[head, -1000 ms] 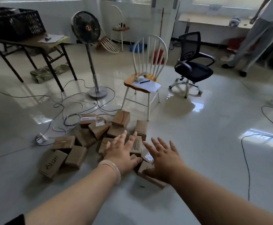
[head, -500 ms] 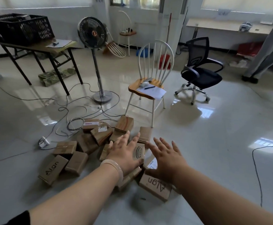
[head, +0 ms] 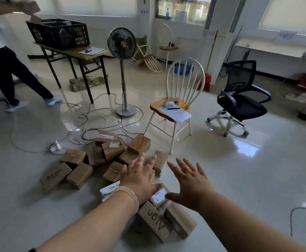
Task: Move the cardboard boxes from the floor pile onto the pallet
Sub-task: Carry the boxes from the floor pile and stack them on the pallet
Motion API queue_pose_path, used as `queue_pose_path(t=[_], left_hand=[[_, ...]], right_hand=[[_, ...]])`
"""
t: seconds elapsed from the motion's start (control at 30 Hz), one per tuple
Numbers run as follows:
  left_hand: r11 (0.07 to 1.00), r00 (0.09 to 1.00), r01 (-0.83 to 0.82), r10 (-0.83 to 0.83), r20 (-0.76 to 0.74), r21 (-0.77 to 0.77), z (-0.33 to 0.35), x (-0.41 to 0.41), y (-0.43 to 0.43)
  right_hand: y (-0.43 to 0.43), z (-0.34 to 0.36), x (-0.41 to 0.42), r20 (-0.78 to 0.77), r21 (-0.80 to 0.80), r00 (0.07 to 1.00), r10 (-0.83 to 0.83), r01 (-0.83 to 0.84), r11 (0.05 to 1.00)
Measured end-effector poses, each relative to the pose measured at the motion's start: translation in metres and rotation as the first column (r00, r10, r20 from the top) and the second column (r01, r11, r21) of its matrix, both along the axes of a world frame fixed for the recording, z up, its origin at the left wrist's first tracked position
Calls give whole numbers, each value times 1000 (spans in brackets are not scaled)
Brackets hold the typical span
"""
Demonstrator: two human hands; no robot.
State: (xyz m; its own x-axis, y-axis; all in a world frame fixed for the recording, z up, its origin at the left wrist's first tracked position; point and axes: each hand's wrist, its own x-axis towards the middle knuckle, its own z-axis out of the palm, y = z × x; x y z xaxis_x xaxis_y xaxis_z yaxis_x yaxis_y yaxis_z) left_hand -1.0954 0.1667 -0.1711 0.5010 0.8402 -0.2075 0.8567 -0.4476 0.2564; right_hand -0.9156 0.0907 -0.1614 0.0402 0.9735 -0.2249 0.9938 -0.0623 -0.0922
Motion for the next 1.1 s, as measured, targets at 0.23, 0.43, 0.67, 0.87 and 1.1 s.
queue_pose_path(t=[0.23, 0.43, 0.67, 0.87, 1.1], left_hand=[[995, 995, -100, 99, 12, 7, -4, 31, -33], [994, 994, -113, 113, -16, 3, -5, 33, -44], [998, 997, -58, 58, -60, -2, -13, 32, -47], [999, 999, 16, -18, -47, -34, -32, 19, -45], [992, 994, 73, -81, -67, -104, -70, 11, -53]], right_hand=[[-22, -1, 41, -11, -27, 999, 50, -51, 998], [-30, -2, 47, -20, -27, 997, 72, -72, 997], [-33, -7, 46, -9, -35, 999, 41, -41, 999], [-42, -24, 30, -17, -73, 999, -44, 42, 996], [-69, -59, 21, -15, -157, 983, -185, 181, 971]])
